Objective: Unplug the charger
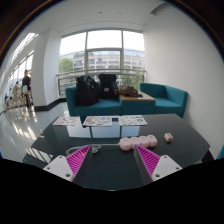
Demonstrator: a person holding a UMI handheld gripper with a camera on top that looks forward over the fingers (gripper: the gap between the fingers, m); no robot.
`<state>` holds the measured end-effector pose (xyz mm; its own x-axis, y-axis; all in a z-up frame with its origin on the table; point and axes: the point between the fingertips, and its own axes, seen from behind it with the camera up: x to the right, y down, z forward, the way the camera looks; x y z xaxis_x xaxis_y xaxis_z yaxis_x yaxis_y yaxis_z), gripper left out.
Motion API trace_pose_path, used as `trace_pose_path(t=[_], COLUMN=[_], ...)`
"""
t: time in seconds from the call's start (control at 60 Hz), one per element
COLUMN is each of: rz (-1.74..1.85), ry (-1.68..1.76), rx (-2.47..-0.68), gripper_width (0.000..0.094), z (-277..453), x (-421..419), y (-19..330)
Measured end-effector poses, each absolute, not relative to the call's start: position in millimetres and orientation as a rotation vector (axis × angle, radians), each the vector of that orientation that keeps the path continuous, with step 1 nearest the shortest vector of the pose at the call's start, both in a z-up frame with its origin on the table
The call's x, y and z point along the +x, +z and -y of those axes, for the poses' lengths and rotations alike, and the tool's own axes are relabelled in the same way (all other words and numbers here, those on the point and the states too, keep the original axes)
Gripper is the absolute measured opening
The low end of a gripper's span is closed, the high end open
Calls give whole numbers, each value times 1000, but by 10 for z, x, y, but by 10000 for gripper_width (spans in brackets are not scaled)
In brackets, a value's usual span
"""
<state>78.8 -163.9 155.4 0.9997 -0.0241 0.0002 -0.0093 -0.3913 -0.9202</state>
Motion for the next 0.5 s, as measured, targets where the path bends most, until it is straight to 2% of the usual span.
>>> trace_pose_path(t=[0.117,0.5], rz=[7,38], ry=[15,48], rx=[-1982,-1978], gripper_width=[848,845], z=[1858,1937], x=[473,286], y=[1515,1505])
